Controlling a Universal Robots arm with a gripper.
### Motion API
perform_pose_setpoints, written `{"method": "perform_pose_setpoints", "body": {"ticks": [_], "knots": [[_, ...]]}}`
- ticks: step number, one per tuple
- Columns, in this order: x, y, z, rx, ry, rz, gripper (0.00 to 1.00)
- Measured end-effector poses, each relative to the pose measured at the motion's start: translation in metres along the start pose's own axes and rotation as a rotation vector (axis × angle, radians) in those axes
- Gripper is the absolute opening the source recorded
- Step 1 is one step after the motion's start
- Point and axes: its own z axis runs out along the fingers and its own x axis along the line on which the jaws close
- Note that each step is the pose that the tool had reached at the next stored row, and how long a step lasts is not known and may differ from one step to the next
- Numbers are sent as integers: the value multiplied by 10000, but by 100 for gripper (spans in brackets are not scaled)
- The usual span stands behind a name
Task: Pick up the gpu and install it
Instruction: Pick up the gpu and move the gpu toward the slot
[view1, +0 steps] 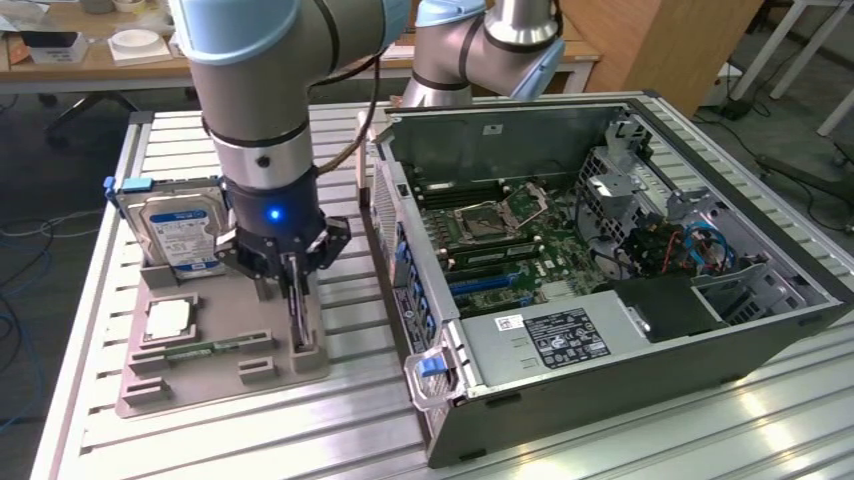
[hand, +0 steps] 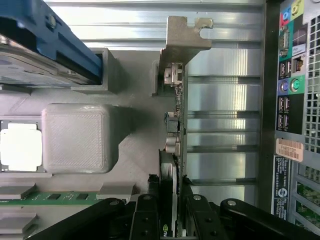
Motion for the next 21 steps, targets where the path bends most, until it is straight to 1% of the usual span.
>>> {"method": "perform_pose_setpoints", "body": {"ticks": [1,6,17,21], "knots": [[-2,0,-80,1,0,0,27],[-4,1,-217,1,0,0,27],[-8,3,-458,1,0,0,27],[-10,3,-511,1,0,0,27]]}}
